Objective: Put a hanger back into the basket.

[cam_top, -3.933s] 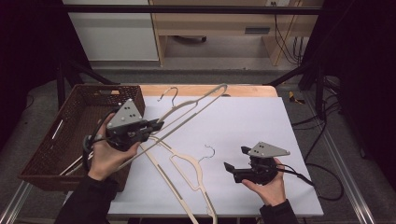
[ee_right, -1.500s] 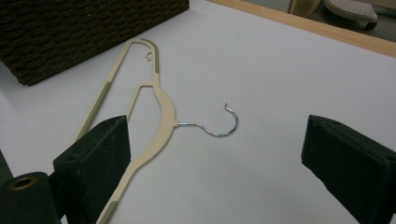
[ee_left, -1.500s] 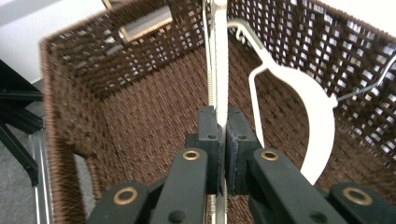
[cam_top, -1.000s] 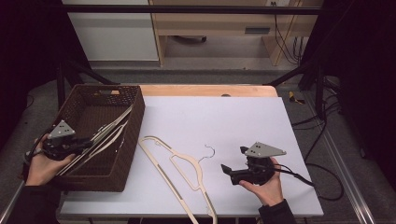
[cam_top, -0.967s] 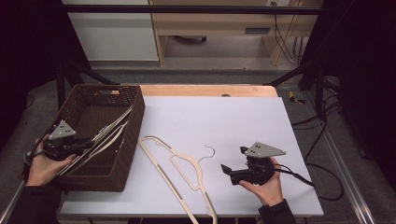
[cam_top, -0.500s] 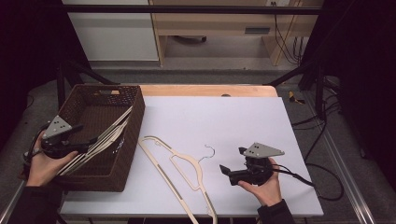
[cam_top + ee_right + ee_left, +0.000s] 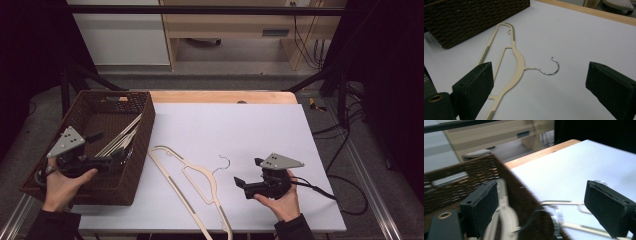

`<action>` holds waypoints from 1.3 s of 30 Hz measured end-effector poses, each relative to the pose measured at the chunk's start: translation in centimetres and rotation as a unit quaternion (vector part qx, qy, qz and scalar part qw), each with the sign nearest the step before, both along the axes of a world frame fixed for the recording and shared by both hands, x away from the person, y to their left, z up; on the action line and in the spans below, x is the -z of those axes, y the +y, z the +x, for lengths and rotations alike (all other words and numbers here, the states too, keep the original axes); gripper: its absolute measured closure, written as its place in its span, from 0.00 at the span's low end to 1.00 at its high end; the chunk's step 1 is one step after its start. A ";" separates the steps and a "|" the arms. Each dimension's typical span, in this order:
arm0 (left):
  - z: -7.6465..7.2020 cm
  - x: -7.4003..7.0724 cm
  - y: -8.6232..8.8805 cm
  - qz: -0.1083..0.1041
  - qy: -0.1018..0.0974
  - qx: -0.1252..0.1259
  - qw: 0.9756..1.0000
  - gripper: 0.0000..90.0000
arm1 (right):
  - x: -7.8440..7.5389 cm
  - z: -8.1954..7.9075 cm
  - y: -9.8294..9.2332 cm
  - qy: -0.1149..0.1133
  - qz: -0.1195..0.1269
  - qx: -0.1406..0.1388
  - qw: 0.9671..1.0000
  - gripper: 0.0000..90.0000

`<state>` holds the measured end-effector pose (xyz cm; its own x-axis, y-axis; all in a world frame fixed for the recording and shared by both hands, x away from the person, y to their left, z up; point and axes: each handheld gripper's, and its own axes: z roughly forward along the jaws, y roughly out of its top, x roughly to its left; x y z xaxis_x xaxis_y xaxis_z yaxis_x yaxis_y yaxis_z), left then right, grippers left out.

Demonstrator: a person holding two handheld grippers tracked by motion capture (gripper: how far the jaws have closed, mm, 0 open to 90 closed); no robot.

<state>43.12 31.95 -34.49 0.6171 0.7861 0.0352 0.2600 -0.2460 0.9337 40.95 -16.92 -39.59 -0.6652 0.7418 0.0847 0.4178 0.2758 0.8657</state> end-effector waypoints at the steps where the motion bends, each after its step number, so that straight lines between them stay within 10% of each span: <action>1: -0.2 0.2 -0.3 -0.006 0.002 0.006 1.000 0.13 | 0.1 0.0 0.1 -0.001 -0.003 -0.003 1.000 0.09; 23: -1.9 2.9 -4.0 0.013 0.023 0.042 0.999 0.11 | 3.5 0.0 3.5 0.068 -0.032 -0.042 0.996 0.23; 29: -2.1 2.9 -3.9 0.009 0.021 0.045 0.999 0.10 | 5.1 -0.6 5.5 0.090 -0.083 -0.059 0.991 0.33; 39: -2.3 2.5 -2.8 -0.002 0.015 0.029 0.999 0.10 | 6.9 -0.9 6.5 0.133 -0.093 -0.077 0.984 0.51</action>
